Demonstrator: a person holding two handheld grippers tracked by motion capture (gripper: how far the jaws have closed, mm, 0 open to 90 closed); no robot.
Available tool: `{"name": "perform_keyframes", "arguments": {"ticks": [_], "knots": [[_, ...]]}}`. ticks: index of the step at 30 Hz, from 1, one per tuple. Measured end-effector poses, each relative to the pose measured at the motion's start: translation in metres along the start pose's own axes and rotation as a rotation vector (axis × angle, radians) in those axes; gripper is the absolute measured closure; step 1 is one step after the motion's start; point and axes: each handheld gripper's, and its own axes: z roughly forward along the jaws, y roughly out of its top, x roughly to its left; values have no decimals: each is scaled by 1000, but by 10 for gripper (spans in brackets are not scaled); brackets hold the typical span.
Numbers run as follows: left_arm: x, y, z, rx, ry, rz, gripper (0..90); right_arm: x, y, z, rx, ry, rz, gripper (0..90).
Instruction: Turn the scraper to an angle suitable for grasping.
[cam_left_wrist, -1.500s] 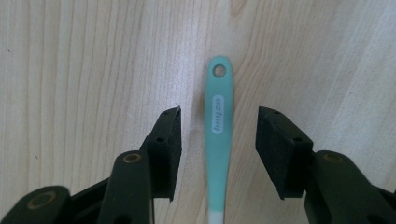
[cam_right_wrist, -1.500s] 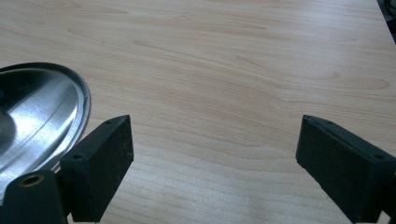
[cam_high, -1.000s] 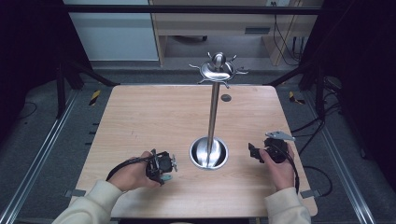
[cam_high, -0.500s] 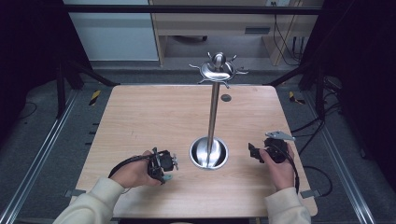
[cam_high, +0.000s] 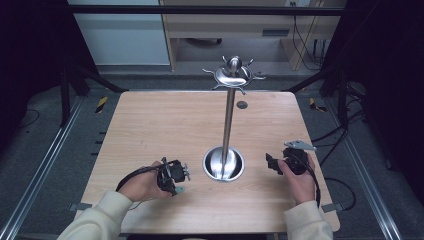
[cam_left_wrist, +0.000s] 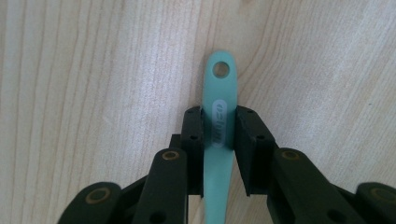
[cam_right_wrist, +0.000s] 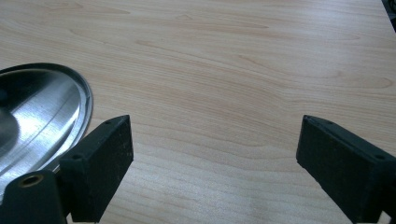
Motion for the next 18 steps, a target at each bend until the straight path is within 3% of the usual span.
{"name": "perform_keyframes", "arguments": {"ticks": [6, 18], "knots": [[0, -9, -19, -114, 14, -40, 741, 0, 0, 0, 1, -2, -2, 112], [-8, -38, -77, -353, 111, -94, 742, 0, 0, 1, 3, -3, -9, 112]]}}
